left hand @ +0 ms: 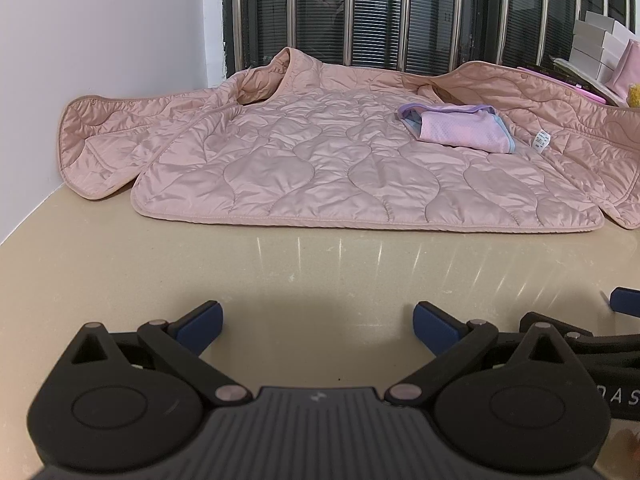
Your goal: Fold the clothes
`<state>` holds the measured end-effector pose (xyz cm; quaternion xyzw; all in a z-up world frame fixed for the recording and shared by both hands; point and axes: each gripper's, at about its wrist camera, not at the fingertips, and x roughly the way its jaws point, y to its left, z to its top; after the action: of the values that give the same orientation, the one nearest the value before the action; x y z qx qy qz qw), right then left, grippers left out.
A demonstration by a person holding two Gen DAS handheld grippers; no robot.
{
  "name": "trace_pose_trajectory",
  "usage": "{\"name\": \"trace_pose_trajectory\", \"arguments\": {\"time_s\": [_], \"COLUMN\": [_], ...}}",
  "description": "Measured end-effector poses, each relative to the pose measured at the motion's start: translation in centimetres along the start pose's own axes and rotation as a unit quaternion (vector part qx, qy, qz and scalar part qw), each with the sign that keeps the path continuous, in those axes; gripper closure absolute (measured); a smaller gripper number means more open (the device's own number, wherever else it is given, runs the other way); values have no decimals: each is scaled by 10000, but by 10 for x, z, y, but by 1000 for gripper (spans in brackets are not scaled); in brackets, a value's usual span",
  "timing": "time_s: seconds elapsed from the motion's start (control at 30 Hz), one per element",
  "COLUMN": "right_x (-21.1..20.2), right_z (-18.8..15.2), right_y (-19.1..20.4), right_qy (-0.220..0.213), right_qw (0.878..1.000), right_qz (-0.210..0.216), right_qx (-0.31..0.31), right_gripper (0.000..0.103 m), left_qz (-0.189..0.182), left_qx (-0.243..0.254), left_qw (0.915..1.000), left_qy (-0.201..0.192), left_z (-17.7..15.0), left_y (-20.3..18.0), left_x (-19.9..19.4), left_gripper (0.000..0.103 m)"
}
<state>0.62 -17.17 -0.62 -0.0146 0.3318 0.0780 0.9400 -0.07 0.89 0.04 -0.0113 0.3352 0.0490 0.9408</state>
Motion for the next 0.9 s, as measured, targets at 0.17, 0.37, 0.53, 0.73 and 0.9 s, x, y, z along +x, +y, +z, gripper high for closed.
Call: {"name": "trace_pose_trajectory", "arguments": {"time_s": [0.17,0.37,0.53,0.73,0.9], "right_x": [0,1,1,1,1], "right_z": [0,0,0,0,0], "right_y": [-2,-3,-2,-2,-2], "right_qy": [-5,-4,-4,-2,-1], "right_qw": [9999,9999,9999,9999,9999], "right_qz": [-76,-86,-89,-89,-91], "right_qx": [72,75,76,72,71], "right_gripper": [0,0,0,0,0], "left_qz": [-11,-23,-25,-23,-23], "left_qx": [7,14,15,14,13], "left_qw": [10000,10000,10000,10000,10000], "left_qy": [0,0,-1,-2,-3], "left_z": [0,0,0,0,0], "left_y": [-1,-2,-1,-1,-1], "left_x": [0,0,0,0,0], "left_gripper": [1,1,1,1,1]}}
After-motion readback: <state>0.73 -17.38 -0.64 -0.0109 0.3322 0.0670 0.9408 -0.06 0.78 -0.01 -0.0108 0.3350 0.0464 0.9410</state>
